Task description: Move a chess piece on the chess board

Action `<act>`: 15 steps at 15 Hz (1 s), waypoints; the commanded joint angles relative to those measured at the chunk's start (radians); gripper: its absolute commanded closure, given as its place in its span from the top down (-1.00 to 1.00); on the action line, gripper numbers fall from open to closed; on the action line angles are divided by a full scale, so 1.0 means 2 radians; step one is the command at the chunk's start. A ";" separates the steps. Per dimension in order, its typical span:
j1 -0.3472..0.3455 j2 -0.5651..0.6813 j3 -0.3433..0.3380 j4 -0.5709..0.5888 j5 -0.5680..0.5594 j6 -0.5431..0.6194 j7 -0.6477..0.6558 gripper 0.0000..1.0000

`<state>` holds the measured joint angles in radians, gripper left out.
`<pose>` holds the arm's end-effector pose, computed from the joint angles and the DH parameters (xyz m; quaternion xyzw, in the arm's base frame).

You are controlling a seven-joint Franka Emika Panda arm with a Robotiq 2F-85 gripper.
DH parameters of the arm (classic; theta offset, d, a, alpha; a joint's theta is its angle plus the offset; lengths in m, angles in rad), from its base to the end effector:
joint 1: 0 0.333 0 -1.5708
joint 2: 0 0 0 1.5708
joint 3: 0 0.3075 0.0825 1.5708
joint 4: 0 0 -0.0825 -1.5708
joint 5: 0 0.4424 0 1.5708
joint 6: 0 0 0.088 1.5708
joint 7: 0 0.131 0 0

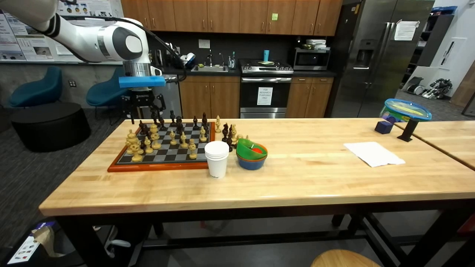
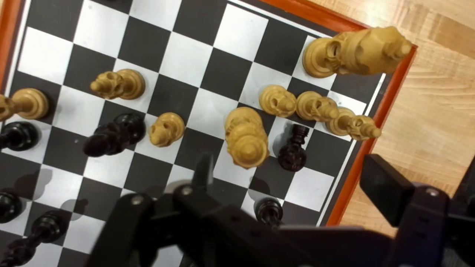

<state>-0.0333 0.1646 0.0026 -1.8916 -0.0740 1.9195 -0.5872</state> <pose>0.6305 -0.0263 0.3478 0.9545 0.2883 -0.0752 0.0113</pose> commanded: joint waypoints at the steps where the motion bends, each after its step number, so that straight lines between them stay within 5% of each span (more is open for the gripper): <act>1: -0.002 0.016 0.000 0.015 -0.009 -0.011 0.018 1.00; 10: -0.007 0.024 0.001 0.011 -0.008 -0.013 0.028 1.00; 11: -0.007 0.024 0.001 0.011 -0.008 -0.013 0.028 0.50; 15: -0.007 0.025 0.001 0.012 -0.010 -0.013 0.028 0.04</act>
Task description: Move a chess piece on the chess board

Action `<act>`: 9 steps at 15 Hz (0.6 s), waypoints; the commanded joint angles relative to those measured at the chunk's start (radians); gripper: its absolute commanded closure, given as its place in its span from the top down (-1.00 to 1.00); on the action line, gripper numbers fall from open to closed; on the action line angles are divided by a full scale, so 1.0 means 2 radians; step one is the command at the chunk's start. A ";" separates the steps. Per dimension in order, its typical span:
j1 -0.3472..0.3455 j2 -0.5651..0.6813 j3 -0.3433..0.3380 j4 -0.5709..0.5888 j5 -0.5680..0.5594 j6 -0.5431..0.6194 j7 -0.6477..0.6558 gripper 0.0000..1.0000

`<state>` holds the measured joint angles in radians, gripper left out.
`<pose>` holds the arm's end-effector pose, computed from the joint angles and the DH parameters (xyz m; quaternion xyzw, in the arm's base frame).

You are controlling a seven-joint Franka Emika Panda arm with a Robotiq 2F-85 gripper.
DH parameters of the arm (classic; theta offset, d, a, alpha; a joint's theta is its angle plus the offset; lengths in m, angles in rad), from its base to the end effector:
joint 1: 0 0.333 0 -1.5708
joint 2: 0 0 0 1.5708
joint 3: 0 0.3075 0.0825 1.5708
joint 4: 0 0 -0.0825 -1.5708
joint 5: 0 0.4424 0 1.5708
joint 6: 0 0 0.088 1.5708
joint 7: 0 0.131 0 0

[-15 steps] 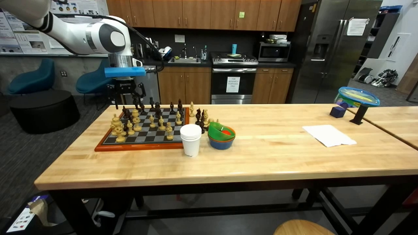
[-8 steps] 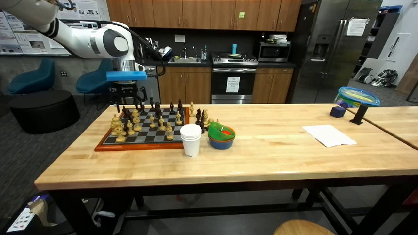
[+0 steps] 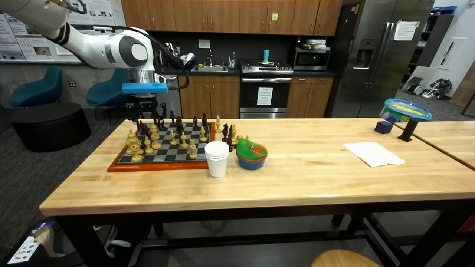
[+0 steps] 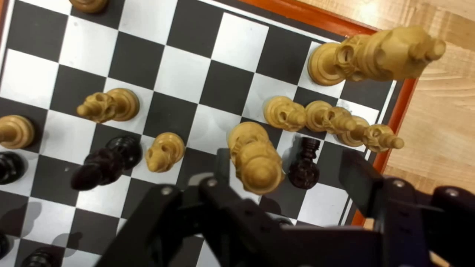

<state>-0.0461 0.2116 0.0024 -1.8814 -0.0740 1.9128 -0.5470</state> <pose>0.6321 -0.0346 0.3227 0.9601 0.2628 -0.0957 0.0057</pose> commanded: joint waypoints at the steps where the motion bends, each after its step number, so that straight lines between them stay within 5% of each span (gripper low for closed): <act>1: 0.000 0.002 0.002 0.007 -0.010 -0.010 0.009 -0.11; 6: 0.001 0.002 0.002 0.008 -0.012 -0.010 0.012 -0.86; 9: 0.002 0.002 0.002 0.012 -0.015 -0.012 0.013 -0.84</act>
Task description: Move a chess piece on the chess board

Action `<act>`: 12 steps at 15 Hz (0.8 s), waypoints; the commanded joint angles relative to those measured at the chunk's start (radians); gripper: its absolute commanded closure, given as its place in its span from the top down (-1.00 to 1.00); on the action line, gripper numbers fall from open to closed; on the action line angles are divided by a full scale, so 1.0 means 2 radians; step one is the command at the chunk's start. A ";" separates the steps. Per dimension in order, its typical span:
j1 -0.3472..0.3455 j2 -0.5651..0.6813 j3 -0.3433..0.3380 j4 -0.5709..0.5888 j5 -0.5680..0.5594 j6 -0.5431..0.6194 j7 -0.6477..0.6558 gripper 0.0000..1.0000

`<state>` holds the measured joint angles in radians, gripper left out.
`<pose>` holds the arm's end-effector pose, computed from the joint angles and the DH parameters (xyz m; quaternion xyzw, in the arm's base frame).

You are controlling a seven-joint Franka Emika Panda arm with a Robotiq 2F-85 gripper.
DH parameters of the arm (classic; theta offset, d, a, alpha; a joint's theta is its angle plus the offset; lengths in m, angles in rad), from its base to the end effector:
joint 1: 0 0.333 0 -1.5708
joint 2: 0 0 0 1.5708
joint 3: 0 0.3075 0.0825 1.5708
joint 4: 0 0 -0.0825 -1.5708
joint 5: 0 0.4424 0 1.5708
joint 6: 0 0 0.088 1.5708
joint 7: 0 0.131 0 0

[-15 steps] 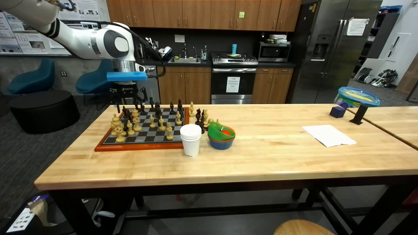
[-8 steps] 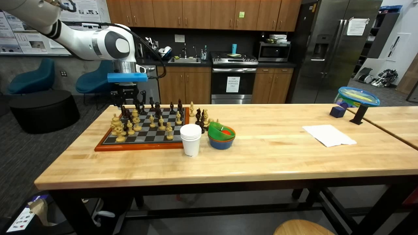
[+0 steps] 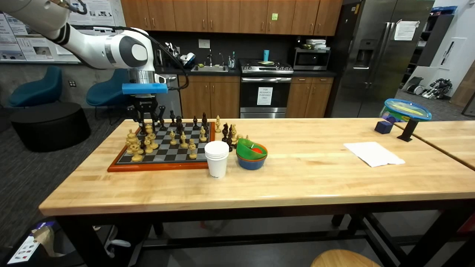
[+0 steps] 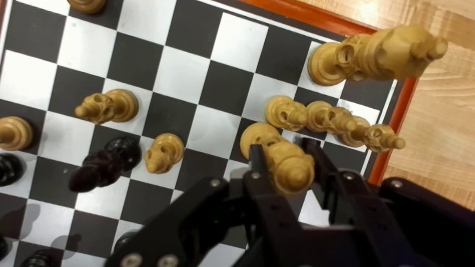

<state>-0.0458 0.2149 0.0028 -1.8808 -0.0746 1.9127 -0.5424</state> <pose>0.6323 -0.0342 0.3209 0.9604 0.2611 -0.0971 0.0058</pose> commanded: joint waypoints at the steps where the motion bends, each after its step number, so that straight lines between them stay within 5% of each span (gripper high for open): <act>1: 0.002 0.001 0.003 0.014 -0.016 -0.012 0.010 -0.84; 12: 0.015 0.029 0.014 0.076 -0.030 -0.018 0.008 -0.84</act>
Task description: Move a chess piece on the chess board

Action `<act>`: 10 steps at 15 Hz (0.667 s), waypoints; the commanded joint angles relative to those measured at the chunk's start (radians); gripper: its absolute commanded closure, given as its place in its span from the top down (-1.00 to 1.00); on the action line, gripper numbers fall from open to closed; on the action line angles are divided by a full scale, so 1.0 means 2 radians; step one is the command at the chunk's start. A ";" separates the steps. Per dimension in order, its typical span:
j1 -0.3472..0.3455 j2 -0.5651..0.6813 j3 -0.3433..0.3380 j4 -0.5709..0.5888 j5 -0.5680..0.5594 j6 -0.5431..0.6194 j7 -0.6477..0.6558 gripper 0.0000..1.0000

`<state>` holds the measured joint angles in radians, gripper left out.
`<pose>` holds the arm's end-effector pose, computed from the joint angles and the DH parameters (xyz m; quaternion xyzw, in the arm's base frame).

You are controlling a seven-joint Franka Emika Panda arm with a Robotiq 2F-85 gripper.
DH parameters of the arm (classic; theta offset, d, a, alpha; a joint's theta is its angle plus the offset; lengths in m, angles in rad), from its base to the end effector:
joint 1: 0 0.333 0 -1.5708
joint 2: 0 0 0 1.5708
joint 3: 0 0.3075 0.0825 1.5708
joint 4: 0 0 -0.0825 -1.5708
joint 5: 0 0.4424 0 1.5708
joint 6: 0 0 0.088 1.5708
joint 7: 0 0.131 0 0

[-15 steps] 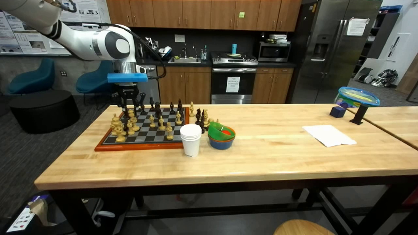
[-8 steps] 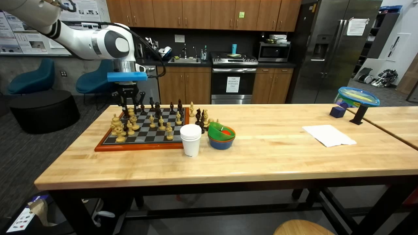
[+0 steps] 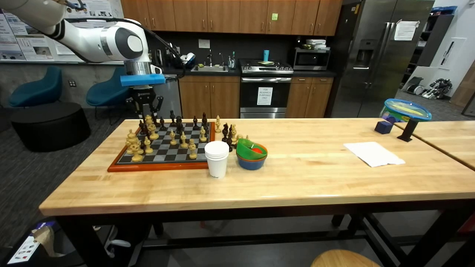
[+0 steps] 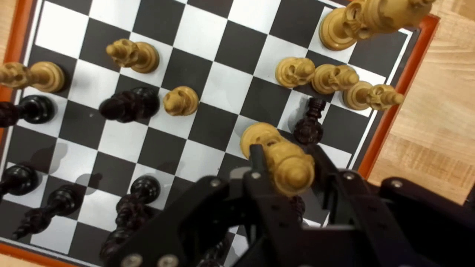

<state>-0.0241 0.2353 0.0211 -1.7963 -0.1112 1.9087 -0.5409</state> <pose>0.6563 -0.0129 0.3497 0.9552 0.2855 -0.0721 0.0305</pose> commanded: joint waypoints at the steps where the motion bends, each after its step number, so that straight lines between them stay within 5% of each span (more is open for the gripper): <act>1: 0.006 0.025 0.006 0.045 -0.013 -0.017 0.008 -0.84; 10: 0.008 0.095 0.010 0.148 -0.024 -0.042 -0.003 -0.84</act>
<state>-0.0057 0.3699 0.0339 -1.5946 -0.1337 1.8699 -0.5416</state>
